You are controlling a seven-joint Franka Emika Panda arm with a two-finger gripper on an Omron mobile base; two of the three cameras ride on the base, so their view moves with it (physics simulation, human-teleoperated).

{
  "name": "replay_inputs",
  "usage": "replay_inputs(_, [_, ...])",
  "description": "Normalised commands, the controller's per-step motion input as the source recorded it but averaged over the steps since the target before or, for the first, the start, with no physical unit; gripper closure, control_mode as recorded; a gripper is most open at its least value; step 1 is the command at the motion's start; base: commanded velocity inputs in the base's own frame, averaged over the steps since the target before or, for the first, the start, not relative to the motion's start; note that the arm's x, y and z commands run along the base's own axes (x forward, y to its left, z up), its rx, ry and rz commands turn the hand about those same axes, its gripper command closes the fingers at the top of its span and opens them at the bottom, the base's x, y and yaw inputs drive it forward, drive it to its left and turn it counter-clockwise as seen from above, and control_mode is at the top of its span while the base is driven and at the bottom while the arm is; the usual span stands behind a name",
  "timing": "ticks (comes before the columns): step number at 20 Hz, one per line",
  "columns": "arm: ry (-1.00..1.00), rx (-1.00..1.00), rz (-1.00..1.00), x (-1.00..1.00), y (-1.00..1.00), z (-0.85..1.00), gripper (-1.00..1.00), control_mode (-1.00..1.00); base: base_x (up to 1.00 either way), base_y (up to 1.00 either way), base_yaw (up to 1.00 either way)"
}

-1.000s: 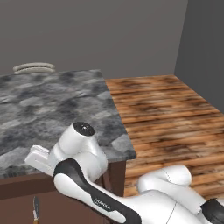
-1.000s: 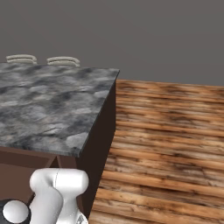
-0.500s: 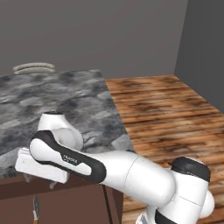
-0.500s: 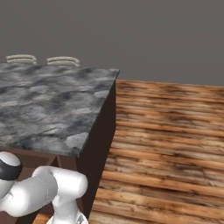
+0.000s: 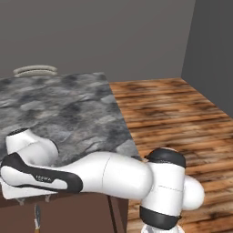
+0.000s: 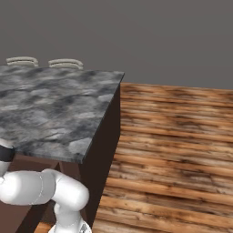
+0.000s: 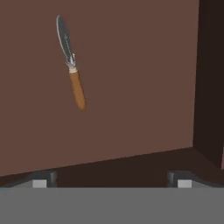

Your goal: Take the pizza cutter from the drawer on the left and place it on the dining counter for cutting.

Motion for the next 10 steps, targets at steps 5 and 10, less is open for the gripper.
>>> replay_inputs(5, [-0.16,0.01,0.12,0.05,-0.02,-0.55,-1.00,-1.00,0.00,0.00,0.00])
replay_inputs(10, [-0.06,0.04,0.08,0.02,0.00,-0.40,-1.00,-1.00,0.00,0.00,0.00])
